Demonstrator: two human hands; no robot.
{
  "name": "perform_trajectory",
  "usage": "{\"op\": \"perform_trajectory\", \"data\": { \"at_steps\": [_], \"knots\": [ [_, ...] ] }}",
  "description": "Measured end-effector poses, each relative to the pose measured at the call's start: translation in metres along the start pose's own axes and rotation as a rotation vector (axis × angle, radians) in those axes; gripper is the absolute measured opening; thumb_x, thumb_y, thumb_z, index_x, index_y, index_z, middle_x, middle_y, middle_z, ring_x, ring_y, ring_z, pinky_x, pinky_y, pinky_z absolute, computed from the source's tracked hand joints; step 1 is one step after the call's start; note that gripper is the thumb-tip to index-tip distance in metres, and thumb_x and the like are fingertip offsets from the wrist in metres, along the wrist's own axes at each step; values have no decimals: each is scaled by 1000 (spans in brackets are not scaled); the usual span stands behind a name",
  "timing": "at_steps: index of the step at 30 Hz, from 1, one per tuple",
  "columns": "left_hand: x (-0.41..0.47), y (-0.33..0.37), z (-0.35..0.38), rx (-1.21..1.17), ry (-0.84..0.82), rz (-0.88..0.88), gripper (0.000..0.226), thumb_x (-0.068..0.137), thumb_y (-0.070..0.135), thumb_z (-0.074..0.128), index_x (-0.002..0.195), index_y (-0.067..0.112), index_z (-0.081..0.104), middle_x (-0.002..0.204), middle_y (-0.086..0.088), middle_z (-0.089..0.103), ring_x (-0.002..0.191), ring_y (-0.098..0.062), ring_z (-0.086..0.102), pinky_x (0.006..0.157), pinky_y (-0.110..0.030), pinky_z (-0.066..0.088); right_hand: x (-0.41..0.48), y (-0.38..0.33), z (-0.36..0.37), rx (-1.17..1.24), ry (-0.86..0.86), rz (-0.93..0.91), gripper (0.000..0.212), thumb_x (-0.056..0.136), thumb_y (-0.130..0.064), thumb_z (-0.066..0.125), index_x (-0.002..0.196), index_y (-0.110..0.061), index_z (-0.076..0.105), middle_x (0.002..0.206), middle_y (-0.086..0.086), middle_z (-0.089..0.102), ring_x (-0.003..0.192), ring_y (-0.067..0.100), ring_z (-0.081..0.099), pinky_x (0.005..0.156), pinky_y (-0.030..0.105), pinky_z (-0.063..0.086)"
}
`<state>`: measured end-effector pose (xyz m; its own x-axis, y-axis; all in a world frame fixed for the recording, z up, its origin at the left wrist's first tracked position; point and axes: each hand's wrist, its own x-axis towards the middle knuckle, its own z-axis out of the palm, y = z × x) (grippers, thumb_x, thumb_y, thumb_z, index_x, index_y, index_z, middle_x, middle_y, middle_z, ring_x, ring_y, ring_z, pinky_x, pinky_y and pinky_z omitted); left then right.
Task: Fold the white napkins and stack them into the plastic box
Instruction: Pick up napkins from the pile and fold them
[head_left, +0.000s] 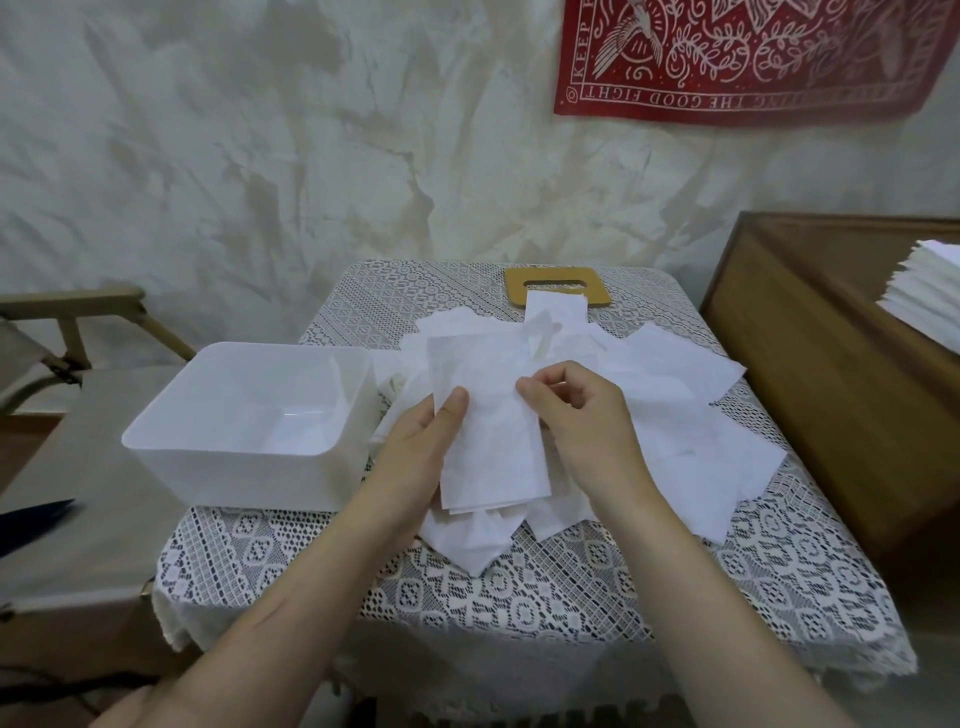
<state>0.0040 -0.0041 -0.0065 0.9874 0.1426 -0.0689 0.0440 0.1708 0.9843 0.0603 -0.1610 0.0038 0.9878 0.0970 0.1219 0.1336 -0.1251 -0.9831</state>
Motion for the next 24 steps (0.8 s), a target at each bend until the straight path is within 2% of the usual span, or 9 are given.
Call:
{"op": "perform_trajectory", "data": {
  "at_steps": [3, 6, 8, 10, 13, 15, 17, 20, 24],
  "knots": [
    [2, -1, -3, -2, -5, -6, 32, 108, 32, 47, 124, 15, 69, 119, -6, 77, 112, -23, 73, 100, -43, 54, -2, -1, 1, 34, -15, 28, 17, 93, -26, 73, 82, -17, 65, 75, 6, 71, 64, 16, 61, 64, 31, 47],
    [5, -1, -6, 1, -16, -17, 32, 107, 31, 49, 127, 13, 67, 121, -8, 76, 114, -27, 72, 101, -45, 54, -3, -2, -2, 43, -28, 93, 17, 92, -30, 74, 100, -19, 64, 81, 4, 76, 62, 12, 68, 62, 27, 48],
    [7, -1, -8, 12, -16, -18, 33, 107, 31, 50, 129, 13, 66, 119, -9, 77, 112, -28, 73, 99, -46, 56, -3, -2, -6, 16, -70, 127, 21, 90, -29, 76, 105, -18, 67, 78, 0, 76, 59, 8, 67, 62, 24, 47],
    [7, -3, -8, 19, -10, -11, 33, 105, 32, 53, 129, 13, 66, 119, -8, 77, 111, -28, 73, 96, -46, 57, -3, -2, -6, 12, -98, 112, 12, 91, -20, 75, 93, -10, 70, 66, -6, 71, 52, 6, 63, 55, 20, 45],
    [8, -8, -5, 27, -4, -11, 30, 103, 31, 57, 126, 15, 68, 117, -6, 78, 108, -26, 74, 93, -47, 58, -5, 1, -5, 9, -85, 99, 15, 91, -18, 75, 79, -12, 68, 57, -8, 67, 49, 6, 60, 49, 20, 44],
    [9, -11, -3, 42, 50, -1, 22, 104, 27, 58, 118, 16, 70, 111, -5, 79, 100, -23, 77, 89, -44, 60, -3, 4, -9, -75, -52, 91, 17, 90, -27, 75, 77, -18, 70, 62, -6, 70, 53, 8, 61, 55, 27, 46],
    [12, -14, -5, 79, 124, 4, 17, 104, 26, 59, 110, 17, 72, 105, -2, 81, 94, -20, 78, 90, -45, 60, 2, 7, -20, -229, 57, 62, 18, 90, -37, 74, 80, -22, 70, 68, -7, 72, 59, 9, 63, 63, 31, 49],
    [15, -17, -9, 113, 162, -19, 17, 103, 30, 62, 110, 18, 72, 104, 1, 81, 98, -23, 77, 95, -52, 58, 5, 6, -43, -468, 209, 15, 20, 90, -44, 72, 95, -26, 65, 79, -12, 66, 78, 12, 63, 74, 33, 46],
    [17, -19, -11, 99, 159, -44, 15, 102, 28, 62, 110, 18, 71, 104, 0, 81, 100, -25, 76, 97, -54, 57, 8, 13, -55, -527, 118, 123, 31, 90, -47, 73, 110, -26, 62, 94, -14, 61, 93, 14, 60, 79, 30, 40]
  ]
}}
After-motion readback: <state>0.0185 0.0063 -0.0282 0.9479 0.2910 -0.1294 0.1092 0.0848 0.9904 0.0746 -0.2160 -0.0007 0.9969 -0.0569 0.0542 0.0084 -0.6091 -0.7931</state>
